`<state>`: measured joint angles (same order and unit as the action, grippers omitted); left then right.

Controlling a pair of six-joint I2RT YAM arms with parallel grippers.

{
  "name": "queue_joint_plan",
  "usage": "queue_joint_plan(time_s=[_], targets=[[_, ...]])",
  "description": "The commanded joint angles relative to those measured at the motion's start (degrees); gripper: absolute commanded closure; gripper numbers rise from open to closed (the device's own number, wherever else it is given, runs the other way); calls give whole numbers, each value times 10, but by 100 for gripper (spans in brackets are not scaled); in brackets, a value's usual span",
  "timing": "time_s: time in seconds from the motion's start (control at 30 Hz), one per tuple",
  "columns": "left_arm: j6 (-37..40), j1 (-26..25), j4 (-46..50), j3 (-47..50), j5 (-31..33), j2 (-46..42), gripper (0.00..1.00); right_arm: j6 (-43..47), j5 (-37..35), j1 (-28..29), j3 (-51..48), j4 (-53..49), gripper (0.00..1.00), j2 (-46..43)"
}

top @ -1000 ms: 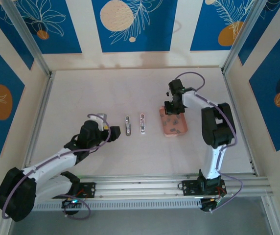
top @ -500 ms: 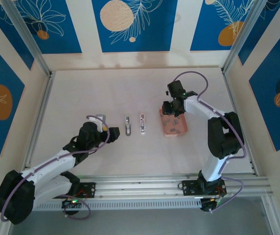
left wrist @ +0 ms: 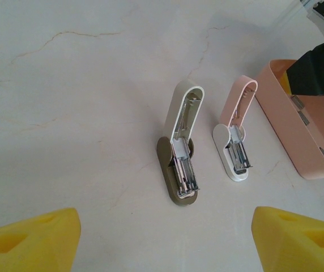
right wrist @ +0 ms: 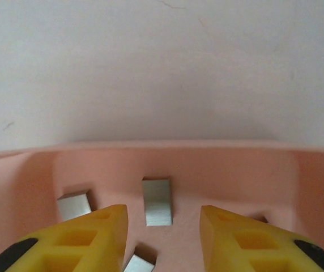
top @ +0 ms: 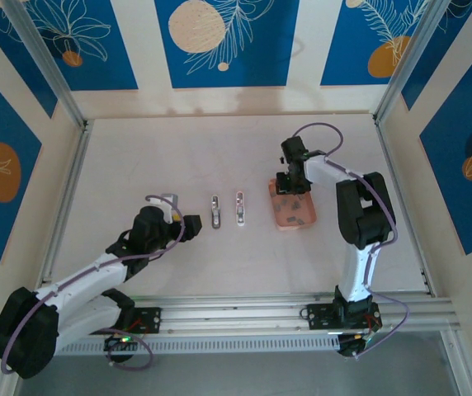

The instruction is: Load the staples into the stapler

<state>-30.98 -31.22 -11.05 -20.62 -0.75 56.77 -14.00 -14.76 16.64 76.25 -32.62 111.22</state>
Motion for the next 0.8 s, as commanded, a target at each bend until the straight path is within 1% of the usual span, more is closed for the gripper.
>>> queue_joint_plan(time_s=[0.0,0.4,0.57,0.77], targets=[[6,8,-2,0,10,3,21,10,20,-4,28,-14,63,15],[8,8,-5,-8,8,21,21,13,40,-4,59,-54,65,51],[8,9,-4,-7,8,22,21,16,31,-2,62,-68,70,62],[8,8,-1,-6,8,21,21,22,22,-4,57,-62,77,60]])
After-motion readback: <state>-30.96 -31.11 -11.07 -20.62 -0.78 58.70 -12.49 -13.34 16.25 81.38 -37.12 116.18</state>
